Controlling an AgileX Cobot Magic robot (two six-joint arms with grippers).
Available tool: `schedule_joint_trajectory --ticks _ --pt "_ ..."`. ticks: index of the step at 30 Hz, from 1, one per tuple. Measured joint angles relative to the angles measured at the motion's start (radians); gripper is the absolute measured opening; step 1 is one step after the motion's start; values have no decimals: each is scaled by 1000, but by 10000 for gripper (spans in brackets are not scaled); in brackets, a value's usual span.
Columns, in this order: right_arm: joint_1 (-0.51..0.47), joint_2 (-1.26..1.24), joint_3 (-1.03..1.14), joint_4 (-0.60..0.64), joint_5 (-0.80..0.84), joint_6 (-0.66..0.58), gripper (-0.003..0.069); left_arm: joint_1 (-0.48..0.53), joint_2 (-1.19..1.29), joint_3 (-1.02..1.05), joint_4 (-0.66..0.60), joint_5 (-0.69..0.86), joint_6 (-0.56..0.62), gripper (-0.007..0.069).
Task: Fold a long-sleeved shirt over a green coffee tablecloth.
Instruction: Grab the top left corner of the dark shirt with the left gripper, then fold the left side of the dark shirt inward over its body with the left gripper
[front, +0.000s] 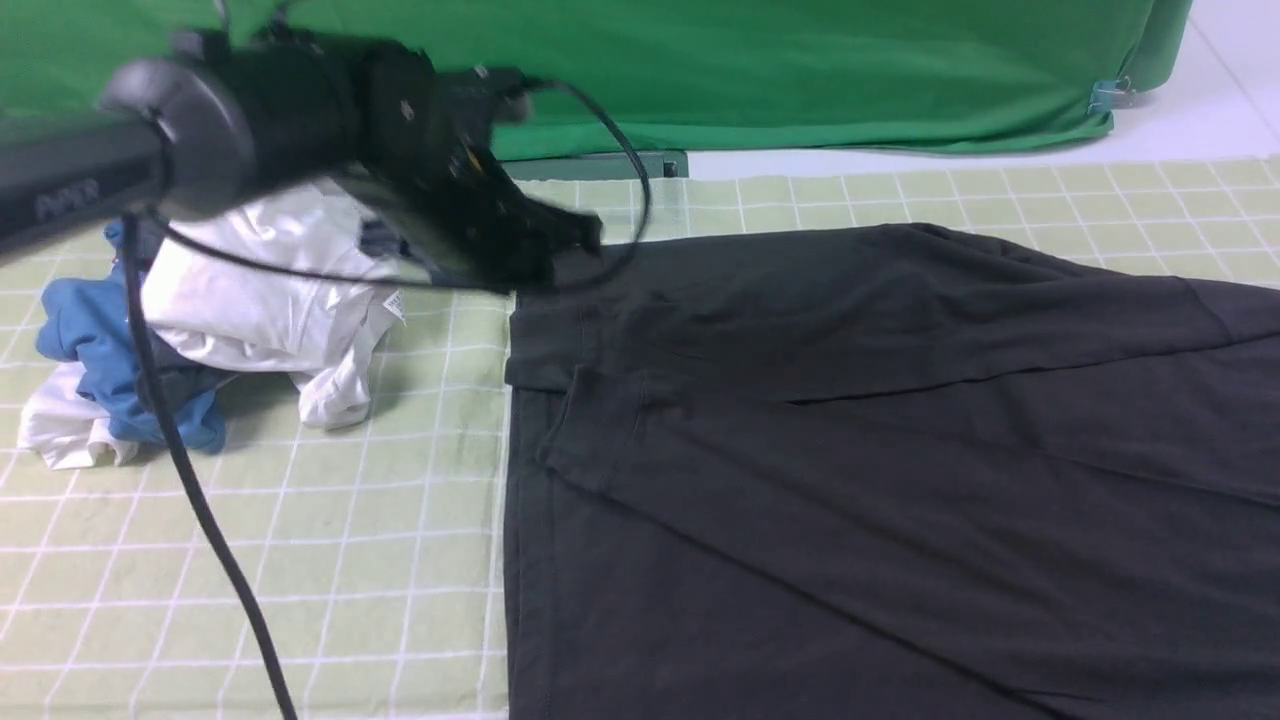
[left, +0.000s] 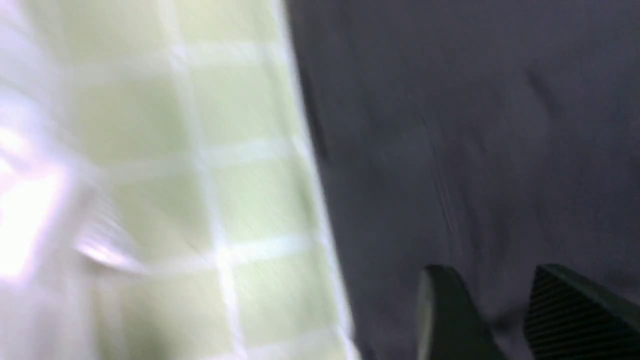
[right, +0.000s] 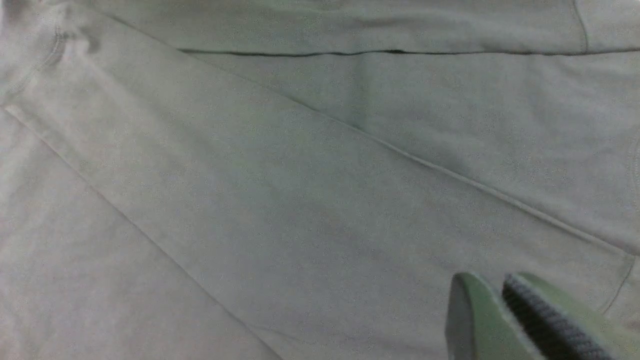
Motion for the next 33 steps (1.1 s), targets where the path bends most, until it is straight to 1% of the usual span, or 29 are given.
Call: schedule_joint_trajectory --ticks 2,4,7,11,17,24,29,31,32,33 --pt "0 0 0 0 0 0 86 35 18 -62 -6 22 -1 340" --pt "0 0 0 0 0 0 87 76 51 -122 -40 64 4 384" --pt "0 0 0 0 0 0 89 108 111 -177 -104 134 65 419" --pt "0 0 0 0 0 0 93 103 179 -190 -157 175 118 426" --pt "0 0 0 0 0 0 101 75 251 -190 -178 148 177 399" --pt "0 0 -1 0 0 0 107 58 292 -190 -181 96 205 335" --pt "0 0 -1 0 0 0 112 56 296 -190 -200 75 248 203" --pt "0 0 -1 0 0 0 112 56 295 -190 -201 74 269 101" --pt "0 0 -1 0 0 0 112 56 295 -190 -202 74 269 92" --pt "0 0 -1 0 0 0 112 57 291 -190 -209 74 277 47"
